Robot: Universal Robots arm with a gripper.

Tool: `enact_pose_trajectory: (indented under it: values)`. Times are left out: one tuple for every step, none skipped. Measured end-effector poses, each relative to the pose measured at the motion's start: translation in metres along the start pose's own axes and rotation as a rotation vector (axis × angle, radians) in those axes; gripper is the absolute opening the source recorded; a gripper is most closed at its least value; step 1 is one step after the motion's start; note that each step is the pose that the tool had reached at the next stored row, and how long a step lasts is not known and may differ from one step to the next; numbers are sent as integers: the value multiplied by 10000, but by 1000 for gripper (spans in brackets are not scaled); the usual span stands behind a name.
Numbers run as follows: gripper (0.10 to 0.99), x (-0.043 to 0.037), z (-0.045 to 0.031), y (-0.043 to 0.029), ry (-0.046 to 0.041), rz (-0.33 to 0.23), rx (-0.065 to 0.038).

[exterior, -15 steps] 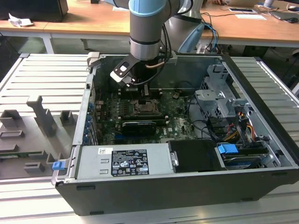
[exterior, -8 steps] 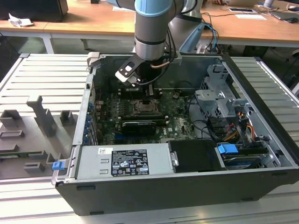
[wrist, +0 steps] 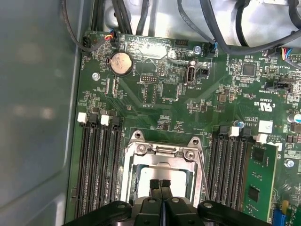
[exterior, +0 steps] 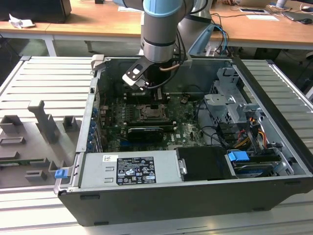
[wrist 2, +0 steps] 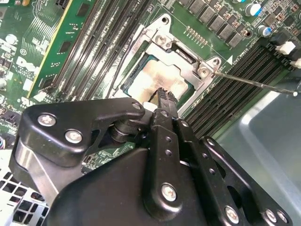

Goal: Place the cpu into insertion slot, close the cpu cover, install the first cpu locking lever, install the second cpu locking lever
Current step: 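Install the first cpu locking lever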

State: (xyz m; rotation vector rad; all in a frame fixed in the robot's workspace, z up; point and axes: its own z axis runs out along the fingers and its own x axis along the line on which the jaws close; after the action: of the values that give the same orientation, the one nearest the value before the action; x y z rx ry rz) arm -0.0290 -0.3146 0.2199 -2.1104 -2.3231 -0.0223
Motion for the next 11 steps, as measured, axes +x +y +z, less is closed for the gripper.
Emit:
enact_pose_trajectory:
  values:
    - [106,-1,-4,0,-2,0,2]
    - [106,-1,-8,0,-3,0,2]
    - [106,0,-12,0,-2,0,2]
    - [106,0,-16,0,-1,1,1]
    - [106,0,-21,0,-1,0,1]
    - [106,0,-26,0,-1,1,1]
    - [106,0,-31,0,-1,0,1]
    - [106,0,-36,0,-1,0,1]
    - [106,0,-46,0,0,0,0]
    - [106,0,-54,0,-1,0,1]
    - [106,0,-62,0,0,0,0]
